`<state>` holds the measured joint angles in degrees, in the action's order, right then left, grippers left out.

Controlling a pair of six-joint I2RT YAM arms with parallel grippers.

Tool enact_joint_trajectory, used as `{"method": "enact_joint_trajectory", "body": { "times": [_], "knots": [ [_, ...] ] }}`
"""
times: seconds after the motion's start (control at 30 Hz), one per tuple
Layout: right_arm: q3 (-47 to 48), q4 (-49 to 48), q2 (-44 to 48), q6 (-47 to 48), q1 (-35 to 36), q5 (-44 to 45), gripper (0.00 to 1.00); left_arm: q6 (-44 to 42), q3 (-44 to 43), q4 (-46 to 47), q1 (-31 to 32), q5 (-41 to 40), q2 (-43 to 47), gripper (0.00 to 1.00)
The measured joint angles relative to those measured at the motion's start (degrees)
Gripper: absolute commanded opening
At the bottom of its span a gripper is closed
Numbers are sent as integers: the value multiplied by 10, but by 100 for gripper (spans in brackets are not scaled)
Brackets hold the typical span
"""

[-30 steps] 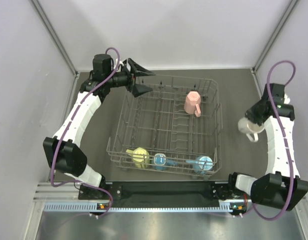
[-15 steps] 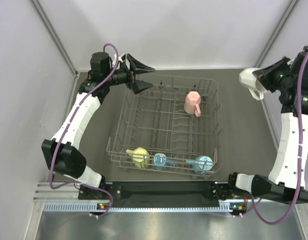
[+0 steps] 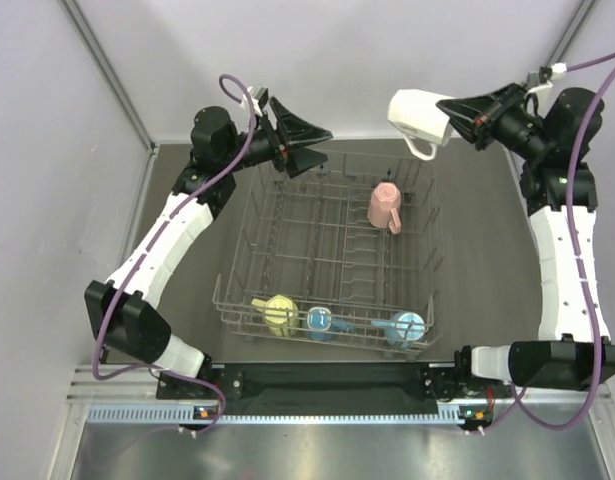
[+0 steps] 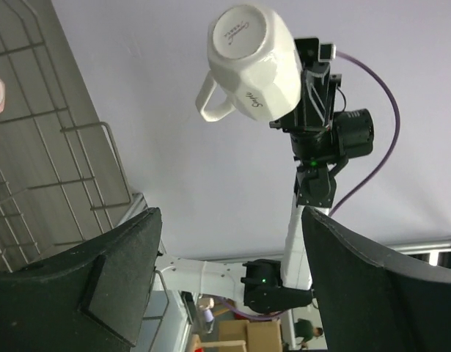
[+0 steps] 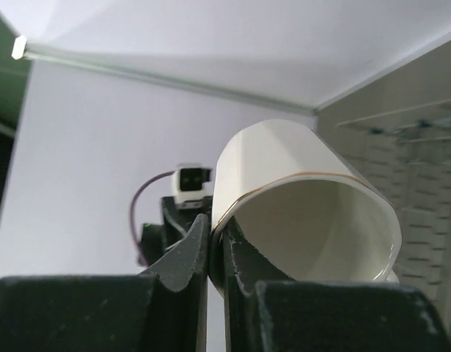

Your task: Load the cups into the dish rack

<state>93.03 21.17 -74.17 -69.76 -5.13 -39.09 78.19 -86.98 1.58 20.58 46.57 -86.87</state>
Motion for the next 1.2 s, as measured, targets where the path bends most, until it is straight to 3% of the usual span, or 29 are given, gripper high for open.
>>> {"method": "enact_joint_trajectory", "body": {
  "times": [0.3, 0.4, 0.63, 1.0, 1.07, 1.1, 1.2],
  "knots": [
    [-158, -341, 6, -306, 38, -69, 0, -69, 107, 127, 68, -74, 58, 88],
    [-189, -402, 2, -365, 55, -69, 0, -85, 110, 172, 98, -89, 60, 88],
    [-192, -504, -5, -414, 106, -77, 0, -129, 66, 208, 146, -105, 28, 85],
    [-196, -581, -5, -430, 137, -72, 0, -185, 23, 194, 155, -117, 2, 84],
    [-200, -587, -5, -430, 140, -72, 0, -196, 18, 192, 155, -117, 1, 81],
    [-203, -592, -5, -430, 141, -72, 0, -202, 16, 190, 155, -117, 1, 72],
    [-210, -602, -5, -433, 143, -68, 0, -227, 8, 182, 155, -115, 1, 67]
  ]
}}
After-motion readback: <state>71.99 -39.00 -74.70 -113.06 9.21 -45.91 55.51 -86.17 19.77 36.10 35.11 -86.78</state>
